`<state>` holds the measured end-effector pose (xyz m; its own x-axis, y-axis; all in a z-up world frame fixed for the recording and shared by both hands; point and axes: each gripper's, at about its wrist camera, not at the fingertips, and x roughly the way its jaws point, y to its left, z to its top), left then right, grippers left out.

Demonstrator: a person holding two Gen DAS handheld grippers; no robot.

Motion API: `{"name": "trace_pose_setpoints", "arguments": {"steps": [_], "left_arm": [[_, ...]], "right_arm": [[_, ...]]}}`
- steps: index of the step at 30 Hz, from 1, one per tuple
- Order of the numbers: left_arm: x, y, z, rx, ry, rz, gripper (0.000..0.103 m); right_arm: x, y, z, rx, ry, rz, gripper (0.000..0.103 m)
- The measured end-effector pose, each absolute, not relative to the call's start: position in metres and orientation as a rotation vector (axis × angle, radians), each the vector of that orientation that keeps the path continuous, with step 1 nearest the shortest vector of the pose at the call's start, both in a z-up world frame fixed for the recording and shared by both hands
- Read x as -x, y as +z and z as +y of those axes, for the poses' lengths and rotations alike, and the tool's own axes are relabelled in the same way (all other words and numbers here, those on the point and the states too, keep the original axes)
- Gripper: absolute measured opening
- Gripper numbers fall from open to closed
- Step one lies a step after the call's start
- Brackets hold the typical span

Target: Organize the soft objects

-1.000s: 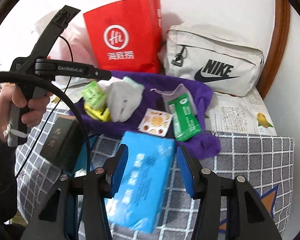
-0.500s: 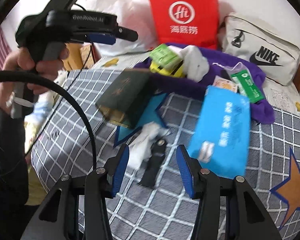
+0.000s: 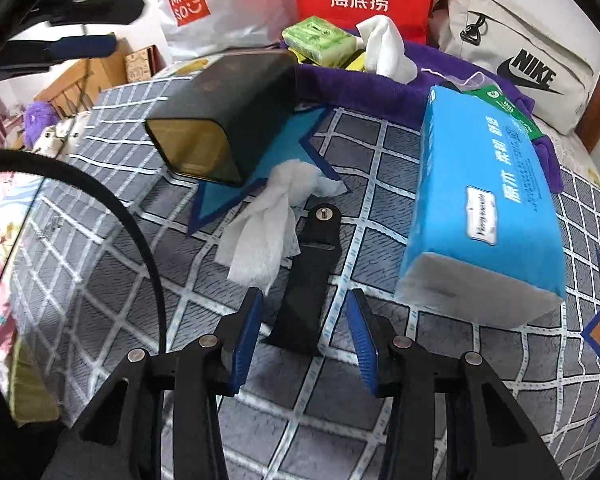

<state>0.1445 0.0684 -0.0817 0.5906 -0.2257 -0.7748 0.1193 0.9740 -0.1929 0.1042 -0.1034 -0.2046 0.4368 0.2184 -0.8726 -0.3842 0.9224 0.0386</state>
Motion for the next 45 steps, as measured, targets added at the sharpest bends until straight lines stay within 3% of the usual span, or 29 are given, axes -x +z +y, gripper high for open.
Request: {"name": "trace_pose_setpoints", "arguments": {"steps": [2, 4, 5, 14, 19, 23, 43, 45], "left_arm": [[-0.140, -0.086, 0.073, 0.134, -0.197, 0.923, 0.066], [-0.137, -0.093, 0.079, 0.144, -0.187, 0.939, 0.066], [-0.136, -0.095, 0.081, 0.149, -0.182, 0.944, 0.066], [-0.134, -0.109, 0.088, 0.194, -0.178, 0.963, 0.066], [-0.132, -0.111, 0.075, 0.171, -0.204, 0.973, 0.066], [-0.126, -0.112, 0.061, 0.136, -0.239, 0.976, 0.066], [-0.134, -0.177, -0.044, -0.057, -0.370, 1.116, 0.066], [-0.135, -0.182, -0.050, -0.066, -0.364, 1.113, 0.058]], "right_arm": [[-0.102, -0.207, -0.098, 0.222, 0.362, 1.017, 0.040], [-0.102, -0.207, -0.100, 0.212, 0.354, 1.008, 0.023], [-0.101, -0.207, -0.102, 0.204, 0.360, 1.016, 0.021], [-0.073, -0.204, -0.120, 0.222, 0.421, 1.086, 0.021], [-0.077, -0.208, -0.117, 0.198, 0.418, 1.060, 0.030], [-0.079, -0.209, -0.117, 0.188, 0.407, 1.033, 0.023], [-0.062, -0.174, -0.205, 0.060, 0.319, 1.030, 0.022], [-0.064, -0.173, -0.213, 0.051, 0.302, 1.028, 0.022]]}}
